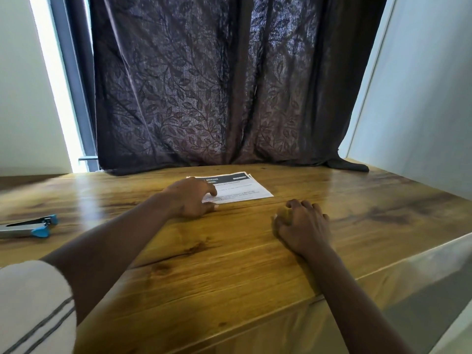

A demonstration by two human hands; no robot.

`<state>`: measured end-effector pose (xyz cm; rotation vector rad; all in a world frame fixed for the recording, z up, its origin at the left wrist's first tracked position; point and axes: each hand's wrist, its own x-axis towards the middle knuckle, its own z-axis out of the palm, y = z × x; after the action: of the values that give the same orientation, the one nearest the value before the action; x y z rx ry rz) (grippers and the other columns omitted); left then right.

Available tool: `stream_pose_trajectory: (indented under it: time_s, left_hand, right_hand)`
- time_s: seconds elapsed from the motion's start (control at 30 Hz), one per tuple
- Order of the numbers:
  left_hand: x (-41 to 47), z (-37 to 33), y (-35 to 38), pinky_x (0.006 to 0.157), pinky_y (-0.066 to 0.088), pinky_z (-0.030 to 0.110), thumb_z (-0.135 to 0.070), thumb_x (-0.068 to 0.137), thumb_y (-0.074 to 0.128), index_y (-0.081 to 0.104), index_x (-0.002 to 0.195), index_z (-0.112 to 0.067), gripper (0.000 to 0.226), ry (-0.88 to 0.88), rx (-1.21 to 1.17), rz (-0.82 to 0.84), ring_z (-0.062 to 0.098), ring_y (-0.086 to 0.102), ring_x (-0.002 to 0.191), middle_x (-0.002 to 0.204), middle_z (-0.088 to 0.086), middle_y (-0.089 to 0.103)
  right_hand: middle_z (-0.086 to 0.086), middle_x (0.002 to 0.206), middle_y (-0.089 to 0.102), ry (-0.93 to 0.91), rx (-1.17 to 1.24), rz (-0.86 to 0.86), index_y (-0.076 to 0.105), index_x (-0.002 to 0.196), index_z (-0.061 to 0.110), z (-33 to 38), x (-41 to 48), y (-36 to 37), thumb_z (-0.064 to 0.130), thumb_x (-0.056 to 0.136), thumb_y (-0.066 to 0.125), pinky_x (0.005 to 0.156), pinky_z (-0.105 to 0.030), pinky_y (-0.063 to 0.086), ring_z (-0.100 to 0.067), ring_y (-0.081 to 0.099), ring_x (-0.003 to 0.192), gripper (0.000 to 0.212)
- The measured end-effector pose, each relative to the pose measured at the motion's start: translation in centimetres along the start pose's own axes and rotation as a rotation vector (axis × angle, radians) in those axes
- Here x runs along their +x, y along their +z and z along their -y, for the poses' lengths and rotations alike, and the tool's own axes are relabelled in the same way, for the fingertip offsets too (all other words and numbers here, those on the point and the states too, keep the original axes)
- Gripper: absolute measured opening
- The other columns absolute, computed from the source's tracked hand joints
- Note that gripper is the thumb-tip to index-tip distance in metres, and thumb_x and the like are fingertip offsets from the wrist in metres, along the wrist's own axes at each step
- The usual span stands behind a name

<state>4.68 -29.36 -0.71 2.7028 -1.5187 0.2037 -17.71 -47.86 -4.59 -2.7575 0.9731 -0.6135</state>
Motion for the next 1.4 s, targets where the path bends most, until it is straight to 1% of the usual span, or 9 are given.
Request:
stream_pose_trajectory:
  time_s: [0.17, 0.37, 0.57, 0.8, 0.93, 1.07, 1.13, 1.3, 1.4]
  left_hand:
    - [-7.0, 2.5, -1.5, 0.117, 0.035, 0.052, -0.074, 0.082, 0.052, 0.052, 0.140, -0.039, 0.067, -0.011, -0.113, -0.119, 0.019, 0.039, 0.145, 0.157, -0.007, 0.044]
    - [-17.2, 9.3, -2.6, 0.114, 0.033, 0.054, -0.056, 0.091, 0.063, 0.044, 0.145, -0.040, 0.060, -0.258, -0.011, -0.192, 0.025, 0.038, 0.147, 0.160, -0.005, 0.040]
    - [-20.8, 13.0, -2.1, 0.104, 0.045, 0.050, -0.045, 0.096, 0.058, 0.042, 0.150, -0.033, 0.057, -0.478, 0.005, -0.032, 0.029, 0.046, 0.140, 0.155, -0.001, 0.048]
    - [-21.7, 14.0, -2.7, 0.092, 0.053, 0.038, -0.024, 0.095, 0.057, 0.062, 0.133, -0.034, 0.040, -0.432, 0.049, 0.078, 0.023, 0.059, 0.115, 0.126, 0.000, 0.061]
    - [-21.9, 14.1, -4.0, 0.096, 0.047, 0.030, -0.033, 0.095, 0.058, 0.056, 0.143, -0.027, 0.048, -0.453, 0.018, 0.149, 0.025, 0.059, 0.122, 0.132, 0.004, 0.063]
    - [-22.5, 15.4, -5.1, 0.083, 0.052, 0.028, -0.035, 0.084, 0.062, 0.071, 0.122, -0.026, 0.040, -0.511, 0.057, 0.193, 0.023, 0.066, 0.104, 0.112, -0.001, 0.073]
    - [-22.7, 15.6, -5.3, 0.078, 0.052, 0.029, -0.036, 0.086, 0.066, 0.075, 0.110, -0.022, 0.029, -0.518, 0.041, 0.139, 0.022, 0.067, 0.097, 0.104, 0.001, 0.076]
    - [-21.1, 11.6, -6.5, 0.065, 0.047, 0.028, -0.043, 0.083, 0.079, 0.078, 0.080, -0.016, 0.028, -0.537, -0.209, -0.147, 0.016, 0.066, 0.064, 0.069, 0.001, 0.075]
    - [-18.6, 8.4, -6.1, 0.071, 0.058, 0.027, -0.040, 0.080, 0.080, 0.071, 0.092, -0.022, 0.024, -0.614, -0.456, -0.292, 0.012, 0.073, 0.054, 0.060, 0.000, 0.075]
  right_hand:
    - [-0.006, 0.138, 0.055, -0.027, 0.012, -0.036, 0.052, 0.137, 0.022, 0.5, -0.4, -0.2, 0.052, 0.098, 0.050, 0.102, -0.046, 0.041, -0.027, 0.047, 0.127, 0.050]
    - [-0.004, 0.147, 0.043, -0.160, 0.043, 0.010, 0.047, 0.142, 0.024, 4.1, -1.7, 0.4, 0.055, 0.097, 0.050, 0.106, -0.047, 0.038, -0.026, 0.040, 0.133, 0.054]
    - [0.002, 0.155, 0.032, -0.276, 0.098, 0.131, 0.038, 0.149, 0.029, 9.0, -3.7, 1.5, 0.059, 0.097, 0.048, 0.112, -0.045, 0.033, -0.022, 0.029, 0.142, 0.060]
    - [0.001, 0.137, 0.049, -0.215, 0.154, 0.129, 0.055, 0.128, 0.028, 8.8, -4.2, 0.8, 0.053, 0.096, 0.053, 0.103, -0.041, 0.042, -0.020, 0.042, 0.126, 0.041]
    - [0.001, 0.133, 0.052, -0.215, 0.161, 0.116, 0.057, 0.126, 0.027, 8.8, -4.2, 0.6, 0.054, 0.096, 0.053, 0.104, -0.042, 0.043, -0.019, 0.045, 0.124, 0.040]
    - [0.001, 0.127, 0.056, -0.222, 0.145, 0.092, 0.059, 0.121, 0.026, 8.8, -4.1, 0.9, 0.053, 0.097, 0.052, 0.101, -0.041, 0.043, -0.019, 0.046, 0.118, 0.037]
    - [0.001, 0.125, 0.056, -0.224, 0.145, 0.089, 0.059, 0.120, 0.025, 8.7, -4.0, 1.0, 0.053, 0.097, 0.052, 0.101, -0.041, 0.043, -0.018, 0.046, 0.117, 0.037]
    - [0.000, 0.124, 0.055, -0.233, 0.143, 0.097, 0.058, 0.117, 0.025, 8.6, -4.1, 0.8, 0.051, 0.098, 0.052, 0.101, -0.041, 0.045, -0.018, 0.047, 0.116, 0.033]
    - [0.000, 0.124, 0.054, -0.237, 0.148, 0.105, 0.058, 0.117, 0.025, 8.6, -4.3, 0.7, 0.049, 0.098, 0.052, 0.101, -0.041, 0.044, -0.018, 0.046, 0.116, 0.032]
